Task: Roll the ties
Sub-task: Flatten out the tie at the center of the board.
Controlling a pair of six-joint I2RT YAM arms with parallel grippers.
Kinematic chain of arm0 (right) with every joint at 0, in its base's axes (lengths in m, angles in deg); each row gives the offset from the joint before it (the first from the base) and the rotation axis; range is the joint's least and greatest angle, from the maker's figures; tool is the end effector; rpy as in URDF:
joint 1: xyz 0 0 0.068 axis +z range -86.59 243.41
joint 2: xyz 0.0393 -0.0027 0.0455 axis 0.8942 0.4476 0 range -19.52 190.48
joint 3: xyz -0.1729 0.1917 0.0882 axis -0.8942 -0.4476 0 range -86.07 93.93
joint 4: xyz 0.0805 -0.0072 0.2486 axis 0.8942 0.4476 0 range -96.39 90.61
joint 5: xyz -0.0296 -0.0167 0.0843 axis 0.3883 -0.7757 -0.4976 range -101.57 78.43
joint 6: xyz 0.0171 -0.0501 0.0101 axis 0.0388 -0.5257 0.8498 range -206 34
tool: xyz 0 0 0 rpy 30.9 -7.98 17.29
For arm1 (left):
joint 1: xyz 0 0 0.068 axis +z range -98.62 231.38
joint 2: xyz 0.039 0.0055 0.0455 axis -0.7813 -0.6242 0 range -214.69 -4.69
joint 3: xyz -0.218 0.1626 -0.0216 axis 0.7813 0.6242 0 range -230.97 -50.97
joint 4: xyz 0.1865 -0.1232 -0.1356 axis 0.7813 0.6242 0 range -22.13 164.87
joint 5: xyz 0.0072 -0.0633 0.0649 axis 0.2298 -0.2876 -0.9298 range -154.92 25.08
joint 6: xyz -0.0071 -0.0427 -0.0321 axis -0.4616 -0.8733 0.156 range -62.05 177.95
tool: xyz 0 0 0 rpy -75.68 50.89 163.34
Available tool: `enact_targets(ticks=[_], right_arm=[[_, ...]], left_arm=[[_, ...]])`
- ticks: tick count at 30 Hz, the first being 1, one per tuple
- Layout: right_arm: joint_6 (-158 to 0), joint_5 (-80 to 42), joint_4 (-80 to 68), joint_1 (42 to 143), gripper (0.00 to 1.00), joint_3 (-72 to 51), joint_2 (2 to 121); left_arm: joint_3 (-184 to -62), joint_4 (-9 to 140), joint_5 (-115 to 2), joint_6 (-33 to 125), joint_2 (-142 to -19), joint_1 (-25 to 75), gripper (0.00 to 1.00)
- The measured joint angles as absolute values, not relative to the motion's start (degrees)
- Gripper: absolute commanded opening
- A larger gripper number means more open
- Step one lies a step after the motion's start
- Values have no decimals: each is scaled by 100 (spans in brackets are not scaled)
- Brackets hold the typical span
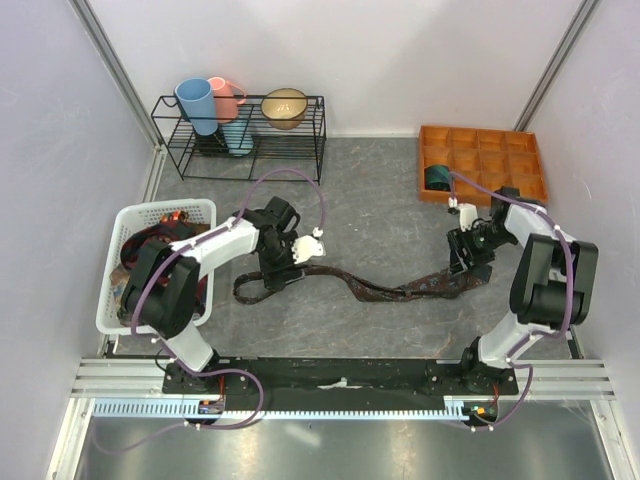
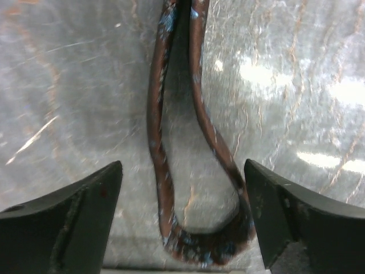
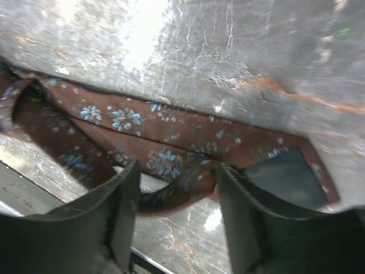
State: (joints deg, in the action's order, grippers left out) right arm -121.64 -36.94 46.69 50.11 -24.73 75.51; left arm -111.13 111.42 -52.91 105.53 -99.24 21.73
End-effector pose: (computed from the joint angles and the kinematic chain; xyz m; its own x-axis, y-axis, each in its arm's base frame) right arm 0.2820 -0.0511 0.1845 -0.8971 -0.3290 -0.2950 -0.4163 0.8530 0.3147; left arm 0.2569 -0.1547 0.1814 -0.1883 0.9379 -0.2912 0.9793 0.2019 0.0170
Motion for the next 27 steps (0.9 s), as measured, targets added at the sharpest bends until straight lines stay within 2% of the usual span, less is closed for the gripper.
enact_targets(ticks=[1, 2, 4, 5, 7, 8, 11, 18, 21, 22, 23, 26, 27], right_arm=[[-12164, -3696, 4666, 5011, 57, -2473, 7702], [-12168, -3691, 4666, 5011, 54, -2473, 7815], [-12164, -3650, 4655, 5011, 50, -2473, 8008], [-12157, -3611, 4627, 5011, 46, -2473, 8067], [-12120, -3530, 4559, 5011, 41, -2475, 8095], [-12068, -3471, 4507, 5011, 37, -2475, 8117], [-11858, -3335, 4422, 4987, 26, -2425, 8198], [-11466, -3108, 4238, 4513, 15, -2110, 8451], [-11466, -3071, 4102, 4161, 16, -2101, 8440], [-11477, -3066, 4074, 4038, 16, -2108, 8425], [-11499, -3066, 4046, 3936, 18, -2127, 8405], [-11657, -3073, 3993, 3737, 27, -2296, 8259], [-11737, -3079, 4002, 3699, 30, -2353, 8209]], left_arm=[[-11113, 11118, -5308, 10533, -10013, 2144, 74], [-11113, 11107, -5341, 10524, -10075, 2116, 64], [-11113, 11068, -5437, 10476, -10177, 2057, 53], [-11115, 11043, -5492, 10472, -10214, 2033, 42], [-11115, 10956, -5588, 10421, -10232, 2004, 33], [-11124, 10906, -5634, 10395, -10232, 2004, 22], [-11159, 10646, -5835, 10282, -10214, 2000, 2], [-11130, 9498, -6484, 10137, -9480, 1998, 2], [-10778, 8952, -6622, 10164, -8914, 1950, 5], [-10553, 8801, -6661, 10205, -8693, 1908, 19], [-10315, 8670, -6701, 10249, -8518, 1854, 48], [-9552, 8438, -6871, 10397, -8263, 1600, 76], [-9301, 8423, -6935, 10432, -8267, 1504, 79]])
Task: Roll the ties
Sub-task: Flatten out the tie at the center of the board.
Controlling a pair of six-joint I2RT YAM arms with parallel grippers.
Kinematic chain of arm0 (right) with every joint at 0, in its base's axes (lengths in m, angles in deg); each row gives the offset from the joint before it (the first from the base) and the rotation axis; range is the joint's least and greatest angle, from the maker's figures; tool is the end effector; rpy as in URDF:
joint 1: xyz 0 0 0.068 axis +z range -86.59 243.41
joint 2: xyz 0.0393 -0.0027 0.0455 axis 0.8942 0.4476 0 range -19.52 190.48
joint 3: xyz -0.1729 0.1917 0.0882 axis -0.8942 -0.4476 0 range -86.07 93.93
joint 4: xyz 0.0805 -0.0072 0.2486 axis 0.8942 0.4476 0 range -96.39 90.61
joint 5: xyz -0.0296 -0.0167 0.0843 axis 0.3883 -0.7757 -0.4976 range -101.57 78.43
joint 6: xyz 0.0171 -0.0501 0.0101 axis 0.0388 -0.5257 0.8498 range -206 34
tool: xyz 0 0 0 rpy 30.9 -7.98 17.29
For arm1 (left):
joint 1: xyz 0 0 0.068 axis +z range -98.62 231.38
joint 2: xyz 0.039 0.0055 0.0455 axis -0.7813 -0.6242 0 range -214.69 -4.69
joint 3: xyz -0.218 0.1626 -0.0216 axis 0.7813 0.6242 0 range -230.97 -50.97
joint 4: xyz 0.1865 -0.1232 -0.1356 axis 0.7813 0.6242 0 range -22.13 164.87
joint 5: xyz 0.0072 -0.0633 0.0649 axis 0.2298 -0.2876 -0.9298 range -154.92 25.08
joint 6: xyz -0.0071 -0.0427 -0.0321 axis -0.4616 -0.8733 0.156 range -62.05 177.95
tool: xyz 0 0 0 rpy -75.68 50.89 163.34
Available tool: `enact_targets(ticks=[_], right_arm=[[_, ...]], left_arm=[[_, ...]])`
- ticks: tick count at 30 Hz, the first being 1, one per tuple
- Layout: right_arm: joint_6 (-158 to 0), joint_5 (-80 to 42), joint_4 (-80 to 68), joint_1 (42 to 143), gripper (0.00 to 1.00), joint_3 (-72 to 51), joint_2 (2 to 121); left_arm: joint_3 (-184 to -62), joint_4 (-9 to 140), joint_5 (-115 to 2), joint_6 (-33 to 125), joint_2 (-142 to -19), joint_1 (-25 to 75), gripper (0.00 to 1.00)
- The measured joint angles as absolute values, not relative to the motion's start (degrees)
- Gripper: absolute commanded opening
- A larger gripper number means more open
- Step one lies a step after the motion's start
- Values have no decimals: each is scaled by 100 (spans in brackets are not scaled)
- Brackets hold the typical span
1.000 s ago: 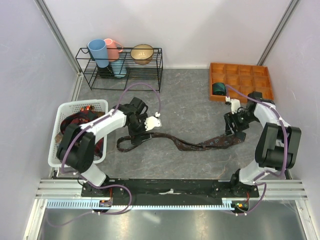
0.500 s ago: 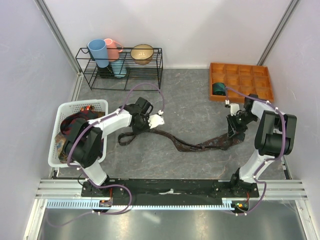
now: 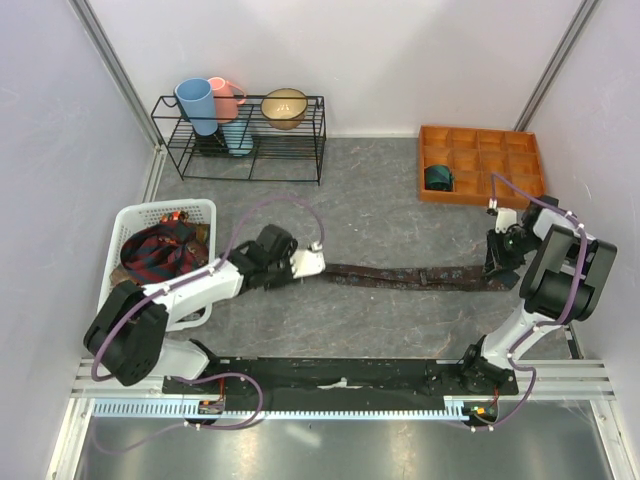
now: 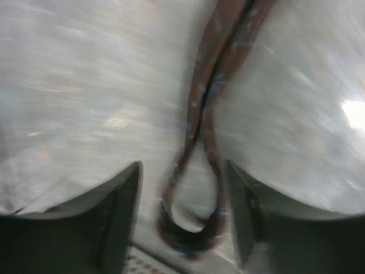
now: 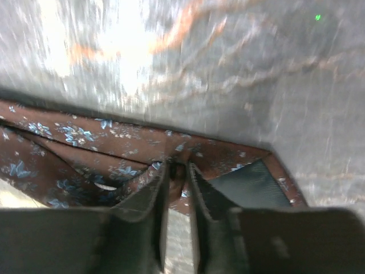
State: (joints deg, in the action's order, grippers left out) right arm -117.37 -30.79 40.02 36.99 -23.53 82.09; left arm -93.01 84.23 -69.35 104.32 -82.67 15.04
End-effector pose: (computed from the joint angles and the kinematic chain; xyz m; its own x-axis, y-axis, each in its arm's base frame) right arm 0.2825 -0.1273 0.1570 -0.9689 -0.0675 -0.2380 -0.1258 0.9628 0.2391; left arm 0.2156 -0.1551 0.1898 -0.0398 0.9250 -0.3778 0.8427 0.2342 0.4848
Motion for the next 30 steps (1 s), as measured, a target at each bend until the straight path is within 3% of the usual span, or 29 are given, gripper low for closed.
enact_targets(ticks=[2, 6, 12, 16, 18, 25, 30], right_arm=[[-11923, -3119, 4116, 3627, 39, -2403, 8139], [-12231, -3318, 4424, 3533, 51, -2361, 8032], [-12848, -3761, 4964, 3372, 98, -1773, 7406], [-13246, -4247, 5121, 3348, 98, -1612, 6681], [-13523, -4485, 5418, 3415, 94, -1557, 6440], [-14865, -4170, 6338, 4397, 88, -1666, 6392], [-15676, -3309, 6411, 4978, 84, -2510, 6117]], left_arm=[[-8890, 8506, -6980, 10476, -8276, 1384, 92], [-8796, 8832, -6943, 10351, -7769, 1325, 100], [-9216, 9498, -6563, 9794, -6059, 1331, 100], [-9358, 9155, -6113, 9359, -5019, 1338, 100], [-9386, 9000, -5713, 9215, -5054, 1336, 100], [-10420, 9562, -4806, 8953, -7310, 1515, 93], [-10579, 10163, -4041, 8902, -7712, 2225, 89]])
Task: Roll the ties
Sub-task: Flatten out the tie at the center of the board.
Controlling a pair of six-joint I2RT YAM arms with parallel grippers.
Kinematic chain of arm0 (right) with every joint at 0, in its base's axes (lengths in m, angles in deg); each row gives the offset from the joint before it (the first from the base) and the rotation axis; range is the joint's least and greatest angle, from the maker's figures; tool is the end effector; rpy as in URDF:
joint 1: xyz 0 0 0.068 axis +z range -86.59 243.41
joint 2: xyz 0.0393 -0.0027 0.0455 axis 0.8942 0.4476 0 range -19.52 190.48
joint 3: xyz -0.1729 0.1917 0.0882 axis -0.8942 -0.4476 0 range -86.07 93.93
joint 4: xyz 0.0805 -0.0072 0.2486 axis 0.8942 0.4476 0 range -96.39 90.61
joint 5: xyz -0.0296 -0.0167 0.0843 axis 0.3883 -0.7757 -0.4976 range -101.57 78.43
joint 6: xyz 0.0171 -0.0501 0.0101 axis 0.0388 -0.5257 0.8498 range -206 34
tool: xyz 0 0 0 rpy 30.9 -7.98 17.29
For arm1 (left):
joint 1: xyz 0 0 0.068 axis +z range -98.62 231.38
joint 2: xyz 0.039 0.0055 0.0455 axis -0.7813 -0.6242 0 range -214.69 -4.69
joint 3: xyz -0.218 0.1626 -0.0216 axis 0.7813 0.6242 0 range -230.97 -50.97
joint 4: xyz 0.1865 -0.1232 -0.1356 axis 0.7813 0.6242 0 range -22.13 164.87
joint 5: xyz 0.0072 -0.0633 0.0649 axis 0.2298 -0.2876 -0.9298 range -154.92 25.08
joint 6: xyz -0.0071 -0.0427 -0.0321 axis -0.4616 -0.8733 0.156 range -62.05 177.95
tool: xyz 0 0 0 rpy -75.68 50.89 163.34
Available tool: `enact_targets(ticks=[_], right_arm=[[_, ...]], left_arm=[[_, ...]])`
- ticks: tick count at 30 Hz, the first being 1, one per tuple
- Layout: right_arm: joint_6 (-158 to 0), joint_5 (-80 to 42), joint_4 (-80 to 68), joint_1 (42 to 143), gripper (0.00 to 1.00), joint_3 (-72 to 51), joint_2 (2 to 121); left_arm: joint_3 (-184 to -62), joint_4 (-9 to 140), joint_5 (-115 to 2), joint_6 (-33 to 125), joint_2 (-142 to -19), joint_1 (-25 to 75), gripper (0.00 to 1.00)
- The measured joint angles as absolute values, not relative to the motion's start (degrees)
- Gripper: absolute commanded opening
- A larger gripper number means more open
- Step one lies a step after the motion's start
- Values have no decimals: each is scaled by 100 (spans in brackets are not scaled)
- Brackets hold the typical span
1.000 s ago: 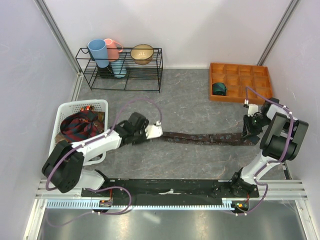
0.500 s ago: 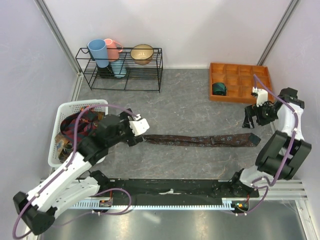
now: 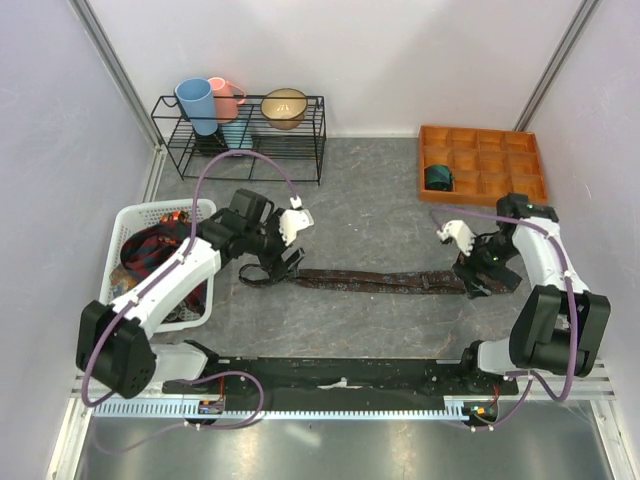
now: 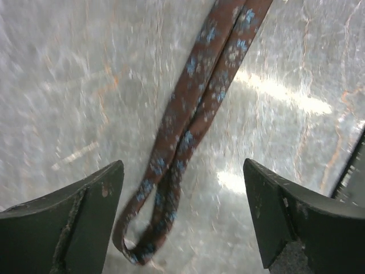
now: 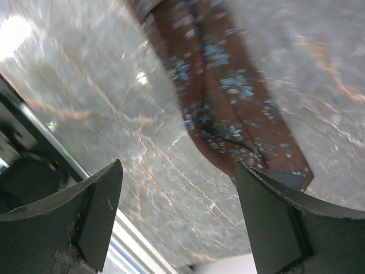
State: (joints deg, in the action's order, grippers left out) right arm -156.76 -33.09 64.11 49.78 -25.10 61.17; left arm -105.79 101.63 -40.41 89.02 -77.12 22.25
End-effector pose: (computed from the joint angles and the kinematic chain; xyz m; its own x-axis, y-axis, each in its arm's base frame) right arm 0.2244 -0.0410 0.2407 -0.5285 -0.7757 -0.3450 -0.8449 0.5203 0.1244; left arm 0.2186 -0.1387 0.2651 -0.2392 0.6708 -0.7020 0.9253 0.3766 0.0446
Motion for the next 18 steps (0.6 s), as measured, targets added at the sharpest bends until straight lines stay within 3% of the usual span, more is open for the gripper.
enact_targets(ticks=[11, 13, 17, 18], right_arm=[[-16144, -2059, 5108, 5699, 62, -3520, 6187], [-16139, -1893, 4837, 5737, 51, -3627, 6261], [-16120, -1681, 4465, 5828, 0, -3730, 6300], [-16098, -1648, 4393, 5850, 0, -3738, 6294]], left_arm=[[-10964, 10703, -3376, 8594, -8433, 2870, 85], [-10966, 10705, -3322, 8550, -8529, 2922, 85], [-11001, 10707, -3304, 8489, -8706, 3043, 84], [-11025, 10707, -3293, 8478, -8752, 3073, 84]])
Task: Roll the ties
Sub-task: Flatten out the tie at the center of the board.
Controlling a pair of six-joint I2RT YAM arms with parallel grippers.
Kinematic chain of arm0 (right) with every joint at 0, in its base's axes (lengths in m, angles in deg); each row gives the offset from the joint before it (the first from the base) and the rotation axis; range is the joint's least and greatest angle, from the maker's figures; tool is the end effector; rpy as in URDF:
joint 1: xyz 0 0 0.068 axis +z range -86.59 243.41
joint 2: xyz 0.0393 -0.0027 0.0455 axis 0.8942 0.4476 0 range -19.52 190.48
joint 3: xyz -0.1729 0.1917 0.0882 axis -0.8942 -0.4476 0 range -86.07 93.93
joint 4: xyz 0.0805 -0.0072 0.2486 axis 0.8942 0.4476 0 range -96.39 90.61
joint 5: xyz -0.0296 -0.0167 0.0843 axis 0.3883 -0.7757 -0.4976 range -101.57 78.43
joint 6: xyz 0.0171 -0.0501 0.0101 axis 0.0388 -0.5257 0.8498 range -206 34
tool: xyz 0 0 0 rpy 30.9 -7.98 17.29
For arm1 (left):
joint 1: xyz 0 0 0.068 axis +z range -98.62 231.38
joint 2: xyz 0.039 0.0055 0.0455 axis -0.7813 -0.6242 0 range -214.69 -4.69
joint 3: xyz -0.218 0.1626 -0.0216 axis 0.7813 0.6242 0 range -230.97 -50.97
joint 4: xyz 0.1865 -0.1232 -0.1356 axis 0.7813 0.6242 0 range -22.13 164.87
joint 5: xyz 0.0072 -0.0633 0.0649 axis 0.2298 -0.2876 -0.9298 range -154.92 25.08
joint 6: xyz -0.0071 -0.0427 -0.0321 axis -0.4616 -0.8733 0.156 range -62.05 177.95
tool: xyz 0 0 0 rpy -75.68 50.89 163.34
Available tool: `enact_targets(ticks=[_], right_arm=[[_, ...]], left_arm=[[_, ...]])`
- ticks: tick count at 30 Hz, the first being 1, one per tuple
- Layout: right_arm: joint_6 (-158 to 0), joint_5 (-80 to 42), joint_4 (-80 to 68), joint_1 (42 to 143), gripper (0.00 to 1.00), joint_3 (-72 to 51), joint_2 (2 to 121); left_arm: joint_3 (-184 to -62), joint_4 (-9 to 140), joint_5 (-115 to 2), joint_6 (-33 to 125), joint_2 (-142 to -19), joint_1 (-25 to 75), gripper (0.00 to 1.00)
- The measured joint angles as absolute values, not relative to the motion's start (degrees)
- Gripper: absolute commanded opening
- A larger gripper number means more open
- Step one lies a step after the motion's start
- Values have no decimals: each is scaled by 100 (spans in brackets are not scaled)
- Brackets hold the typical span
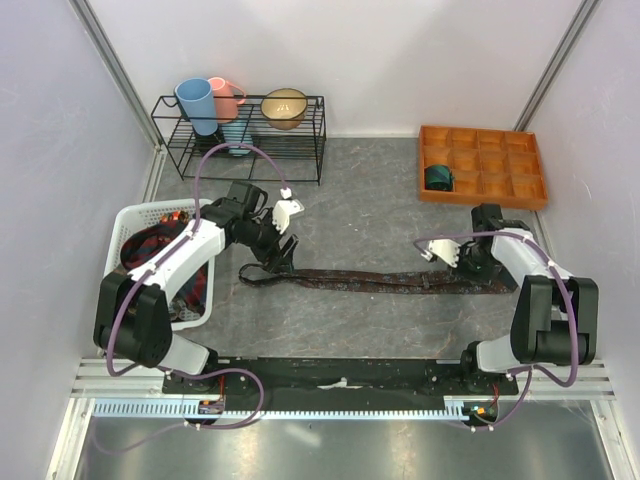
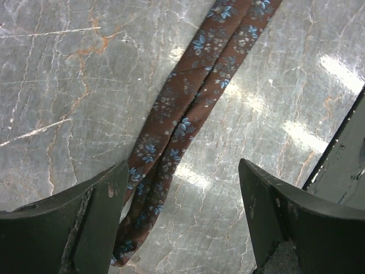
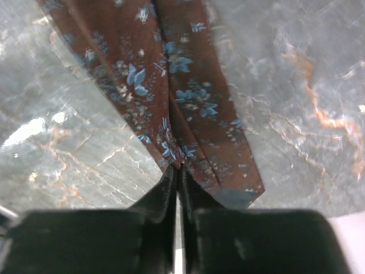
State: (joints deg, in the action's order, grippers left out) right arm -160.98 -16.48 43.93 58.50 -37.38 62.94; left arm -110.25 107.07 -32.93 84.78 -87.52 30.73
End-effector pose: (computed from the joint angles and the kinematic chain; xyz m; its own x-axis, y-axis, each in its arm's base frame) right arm 0.2330 -0.0170 0.1801 -0.3307 -0.9374 -0.1088 -0.9373 0.3397 -0.0775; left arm 0.2585 -0.1175 0.2399 -0.5049 0.5993 -0.6212 0.8449 0.4904 -0.2136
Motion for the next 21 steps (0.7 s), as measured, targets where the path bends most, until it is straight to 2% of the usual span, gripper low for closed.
enact_targets(ticks=[9, 10, 11, 12, 13, 17, 21], right_arm=[[-15838, -1539, 3794, 5984, 0, -3907, 5514], [-15823, -1512, 3604, 6027, 5, -4016, 5308], [-15827, -1499, 3534, 6053, 29, -4086, 5201], [-15849, -1445, 3355, 6113, 39, -4261, 5031], [-15849, -1412, 3233, 6158, 43, -4429, 4904], [-16021, -1226, 3191, 6294, 44, -5076, 4736], [-15912, -1071, 3569, 6235, 51, -5002, 4768]], left_arm=[[-11290, 10670, -3175, 8437, -9056, 3405, 82], [-11292, 10668, -3179, 8439, -9069, 3423, 82], [-11292, 10668, -3184, 8439, -9071, 3427, 82], [-11292, 10668, -3193, 8441, -9082, 3432, 82], [-11292, 10668, -3199, 8461, -9098, 3432, 82], [-11290, 10716, -3271, 8800, -9132, 3430, 83], [-11290, 10936, -3374, 9414, -9135, 3405, 84]])
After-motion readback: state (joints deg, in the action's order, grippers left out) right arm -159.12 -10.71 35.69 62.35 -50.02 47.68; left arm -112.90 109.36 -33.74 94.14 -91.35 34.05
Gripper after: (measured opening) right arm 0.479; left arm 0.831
